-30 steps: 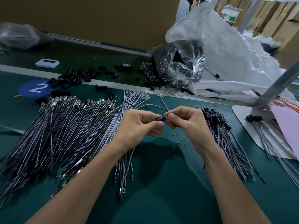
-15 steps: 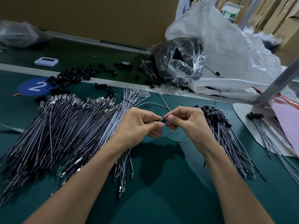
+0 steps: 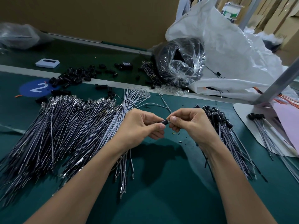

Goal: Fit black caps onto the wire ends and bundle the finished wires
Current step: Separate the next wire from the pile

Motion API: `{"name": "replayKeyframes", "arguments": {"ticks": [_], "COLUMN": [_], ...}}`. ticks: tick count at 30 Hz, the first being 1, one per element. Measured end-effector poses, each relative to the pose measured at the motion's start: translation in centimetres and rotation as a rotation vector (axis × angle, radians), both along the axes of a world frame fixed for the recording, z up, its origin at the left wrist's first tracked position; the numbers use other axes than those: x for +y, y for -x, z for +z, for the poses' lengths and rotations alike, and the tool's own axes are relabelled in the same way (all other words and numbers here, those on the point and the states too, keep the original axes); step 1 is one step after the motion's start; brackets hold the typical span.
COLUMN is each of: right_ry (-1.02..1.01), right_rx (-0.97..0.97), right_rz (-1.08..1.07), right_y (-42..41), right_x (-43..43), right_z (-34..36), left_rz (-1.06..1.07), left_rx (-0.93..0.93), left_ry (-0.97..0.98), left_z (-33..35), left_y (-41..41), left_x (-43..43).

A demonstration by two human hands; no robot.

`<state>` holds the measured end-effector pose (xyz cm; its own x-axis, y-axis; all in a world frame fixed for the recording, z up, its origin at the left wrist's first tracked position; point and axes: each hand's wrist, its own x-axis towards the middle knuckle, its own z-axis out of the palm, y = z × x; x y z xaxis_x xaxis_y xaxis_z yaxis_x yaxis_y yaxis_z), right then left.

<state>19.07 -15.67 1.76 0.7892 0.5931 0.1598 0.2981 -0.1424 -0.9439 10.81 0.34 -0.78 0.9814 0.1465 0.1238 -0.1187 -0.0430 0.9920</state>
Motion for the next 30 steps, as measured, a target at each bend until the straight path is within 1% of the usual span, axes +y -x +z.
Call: {"name": "replayKeyframes", "arguments": {"ticks": [5, 15, 17, 19, 21, 22, 23, 24, 26, 27, 28, 29, 30], "right_ry": [0.008, -0.089, -0.085, -0.128, -0.195, -0.178, -0.098, 0.034, 0.312, 0.391, 0.406, 0.351, 0.237], "right_rx": [0.027, -0.009, -0.035, -0.039, -0.039, -0.072, -0.131, -0.194, -0.267, -0.296, -0.334, -0.368, -0.366], "right_rz": [0.004, -0.056, -0.076, -0.116, -0.231, -0.292, -0.331, -0.334, -0.264, -0.241, -0.241, -0.246, -0.237], "right_y": [0.2, 0.5, 0.8, 0.7, -0.1, -0.5, -0.8, -0.9, -0.6, -0.3, -0.1, 0.1, 0.4], "right_x": [0.1, 0.7, 1.1, 1.1, 0.4, -0.1, -0.3, -0.3, 0.4, 0.9, 1.3, 1.5, 1.7], "right_z": [-0.2, -0.5, -0.6, -0.5, -0.2, -0.3, -0.5, -0.9, -1.9, -2.2, -2.3, -2.1, -1.8], "left_rz": [-0.009, 0.008, 0.017, 0.025, 0.048, 0.066, 0.080, 0.086, 0.083, 0.087, 0.098, 0.110, 0.119], "left_rx": [-0.003, -0.022, -0.010, 0.000, 0.008, 0.010, 0.010, 0.005, -0.011, -0.022, -0.030, -0.035, -0.037], "left_ry": [-0.042, 0.018, 0.051, 0.124, 0.203, 0.249, 0.308, 0.376, 0.511, 0.543, 0.548, 0.535, 0.518], "left_z": [-0.1, 0.2, 0.2, 0.3, 0.5, 0.6, 0.7, 0.8, 0.9, 0.9, 0.8, 0.8, 0.8], "left_y": [0.1, 0.1, 0.1, 0.2, 0.2, 0.2, 0.2, 0.1, -0.1, -0.1, -0.2, -0.2, -0.2], "left_x": [0.2, 0.0, -0.2, -0.2, 0.0, 0.2, 0.4, 0.5, 0.7, 0.8, 0.9, 1.0, 1.1]}}
